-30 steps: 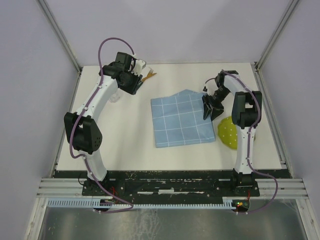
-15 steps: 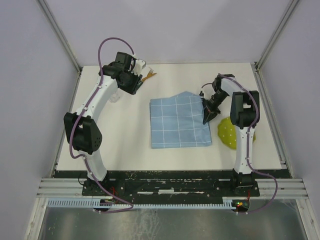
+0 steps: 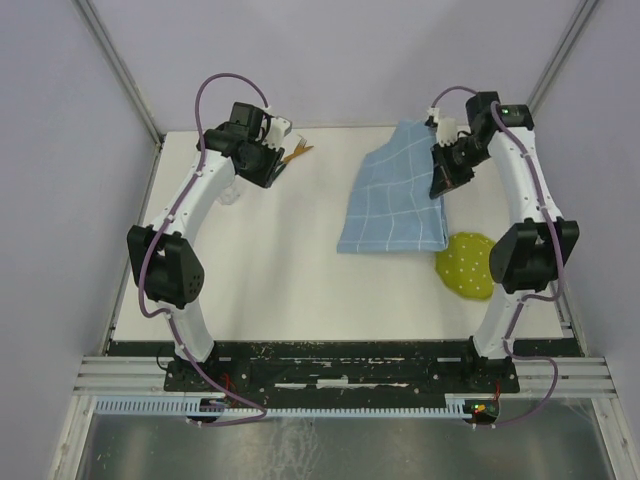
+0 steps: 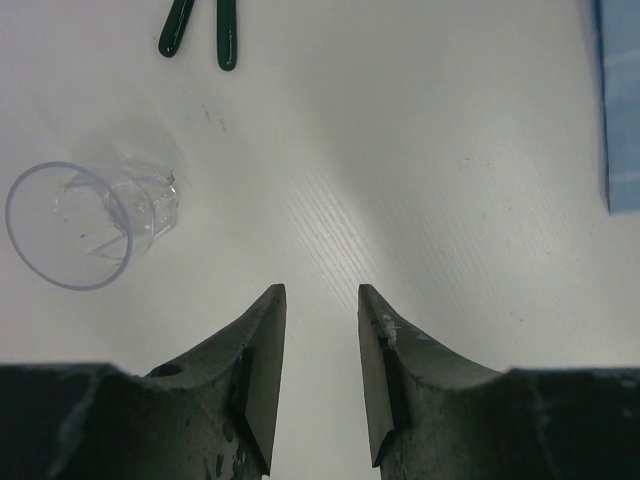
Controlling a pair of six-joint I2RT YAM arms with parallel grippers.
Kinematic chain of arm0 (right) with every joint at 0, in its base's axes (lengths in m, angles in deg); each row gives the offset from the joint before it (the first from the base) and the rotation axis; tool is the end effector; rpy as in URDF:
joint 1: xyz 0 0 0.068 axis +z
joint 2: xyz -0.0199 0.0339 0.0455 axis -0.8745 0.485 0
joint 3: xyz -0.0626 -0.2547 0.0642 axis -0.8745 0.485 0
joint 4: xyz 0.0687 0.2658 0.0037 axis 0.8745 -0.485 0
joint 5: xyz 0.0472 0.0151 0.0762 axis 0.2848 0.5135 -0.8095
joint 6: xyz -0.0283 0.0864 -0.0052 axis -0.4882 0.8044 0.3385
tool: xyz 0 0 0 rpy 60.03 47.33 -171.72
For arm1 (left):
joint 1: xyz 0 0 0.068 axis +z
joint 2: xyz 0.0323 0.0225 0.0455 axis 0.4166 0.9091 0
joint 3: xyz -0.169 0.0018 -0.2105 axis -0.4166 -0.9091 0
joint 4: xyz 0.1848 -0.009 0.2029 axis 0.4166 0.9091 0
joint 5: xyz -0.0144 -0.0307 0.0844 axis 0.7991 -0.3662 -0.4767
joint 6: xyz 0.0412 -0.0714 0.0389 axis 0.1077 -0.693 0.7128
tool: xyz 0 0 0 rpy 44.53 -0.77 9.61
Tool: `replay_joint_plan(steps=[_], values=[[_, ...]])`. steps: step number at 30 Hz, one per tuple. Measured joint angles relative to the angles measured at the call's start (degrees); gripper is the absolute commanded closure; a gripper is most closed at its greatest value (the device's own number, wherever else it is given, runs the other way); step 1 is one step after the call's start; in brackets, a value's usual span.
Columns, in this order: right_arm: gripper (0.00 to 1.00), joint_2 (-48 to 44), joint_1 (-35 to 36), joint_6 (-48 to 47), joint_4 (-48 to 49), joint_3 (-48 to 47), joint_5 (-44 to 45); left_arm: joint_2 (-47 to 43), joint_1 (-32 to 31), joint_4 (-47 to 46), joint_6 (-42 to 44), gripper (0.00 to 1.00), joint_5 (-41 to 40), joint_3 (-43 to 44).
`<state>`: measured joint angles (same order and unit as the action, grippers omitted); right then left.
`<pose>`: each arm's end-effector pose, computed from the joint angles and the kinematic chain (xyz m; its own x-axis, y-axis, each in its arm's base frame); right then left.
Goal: Set the dinner table for one person
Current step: Flatten out the napkin at the center of the board.
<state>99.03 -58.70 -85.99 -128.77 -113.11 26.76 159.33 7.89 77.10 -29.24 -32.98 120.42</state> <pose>0.4066 0.0546 0.2785 -0.9019 -0.2902 -0.3198 -0.4036 0.8298 0.3853 0.4218 -0.1309 0.2883 -0.6742 0.4669 -0.5722 0.5023 0.8579 0.1083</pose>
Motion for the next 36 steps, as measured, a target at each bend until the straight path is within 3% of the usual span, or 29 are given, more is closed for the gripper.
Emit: replay_joint_plan(steps=[8,15,21,31,36], values=[[0.98,-7.17,-4.04,1.53,-0.57,-9.07,0.33,0.02,0.00,1.20,0.85,0.58,0.04,4.24],[0.98,-7.17,-6.08,3.48,-2.47,-18.78,1.01,0.15,0.00,1.75,0.87,0.59,0.20,4.68],[0.98,-6.58,-5.42,4.96,-3.08,-24.72,-4.52,0.15,0.00,2.05,0.85,0.59,0.20,4.68],[0.98,3.74,12.00,5.40,-3.30,-22.77,-8.07,0.15,0.00,2.58,0.81,0.59,0.15,4.68],[0.98,5.31,14.40,5.51,-3.54,-22.84,-8.15,-0.02,0.00,2.93,0.83,0.59,-0.39,4.37]])
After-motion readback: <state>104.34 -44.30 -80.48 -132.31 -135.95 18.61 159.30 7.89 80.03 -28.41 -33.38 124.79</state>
